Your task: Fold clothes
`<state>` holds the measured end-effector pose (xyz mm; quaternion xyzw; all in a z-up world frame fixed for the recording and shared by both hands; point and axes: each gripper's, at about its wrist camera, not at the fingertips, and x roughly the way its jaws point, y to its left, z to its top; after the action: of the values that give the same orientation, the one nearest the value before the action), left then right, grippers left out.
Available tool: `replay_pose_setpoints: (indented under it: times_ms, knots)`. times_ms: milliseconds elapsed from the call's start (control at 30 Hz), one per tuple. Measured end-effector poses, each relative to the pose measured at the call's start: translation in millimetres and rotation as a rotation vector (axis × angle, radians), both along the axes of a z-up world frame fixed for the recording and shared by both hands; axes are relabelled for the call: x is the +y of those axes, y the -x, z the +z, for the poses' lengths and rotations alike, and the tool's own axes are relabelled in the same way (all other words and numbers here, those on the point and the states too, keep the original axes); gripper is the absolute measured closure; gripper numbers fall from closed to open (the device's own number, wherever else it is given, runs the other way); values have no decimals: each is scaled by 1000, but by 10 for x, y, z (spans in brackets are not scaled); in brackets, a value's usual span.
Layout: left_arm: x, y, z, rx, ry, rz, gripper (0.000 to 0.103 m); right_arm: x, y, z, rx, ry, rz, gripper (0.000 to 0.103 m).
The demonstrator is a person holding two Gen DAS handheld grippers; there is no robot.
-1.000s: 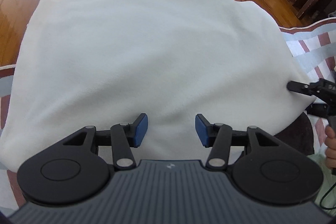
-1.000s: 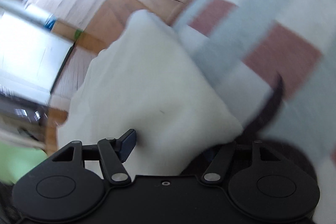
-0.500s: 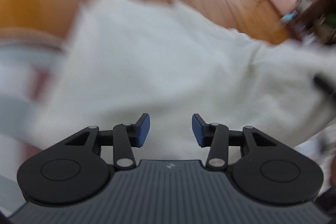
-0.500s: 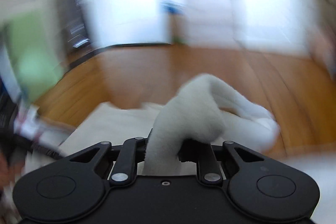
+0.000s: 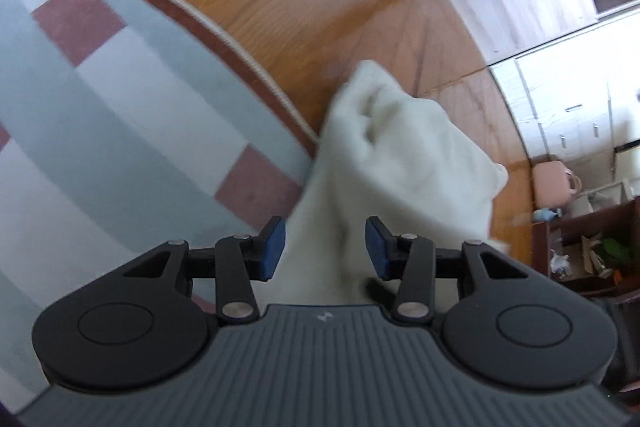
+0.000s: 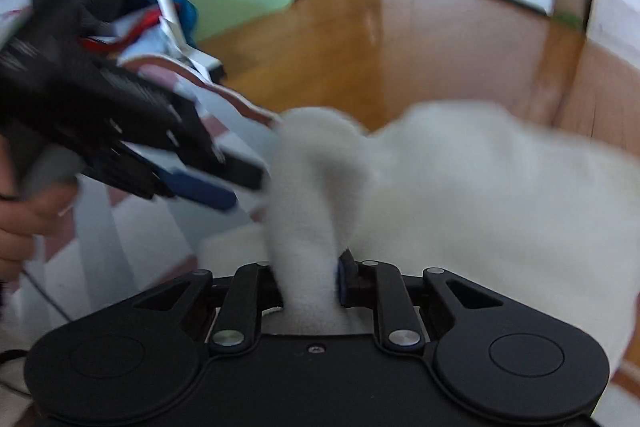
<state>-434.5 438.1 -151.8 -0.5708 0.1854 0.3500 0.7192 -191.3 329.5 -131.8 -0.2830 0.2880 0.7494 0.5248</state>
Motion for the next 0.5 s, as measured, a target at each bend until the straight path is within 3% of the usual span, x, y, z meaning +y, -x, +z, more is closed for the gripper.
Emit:
replay_pose_setpoints:
  times_ms: [167, 233, 300, 333, 400, 500]
  knots:
    - [32, -16, -15, -77, 0, -64, 57, -50, 5, 53, -31, -7, -3, 79]
    - [66, -51, -61, -79, 15, -70, 57, -54, 77, 138, -56, -2, 30, 69]
    - [75, -28, -49, -73, 24, -62, 57, -180, 154, 260, -86, 19, 134, 48]
    - [81, -34, -17, -69, 16, -67, 57, -286, 159, 313, -107, 26, 184, 45]
    - [64, -14, 31, -56, -2, -68, 57, -500, 100, 375, -139, 28, 196, 45]
    - [27, 59, 72, -80, -8, -62, 57, -806, -75, 381, -194, 41, 121, 44]
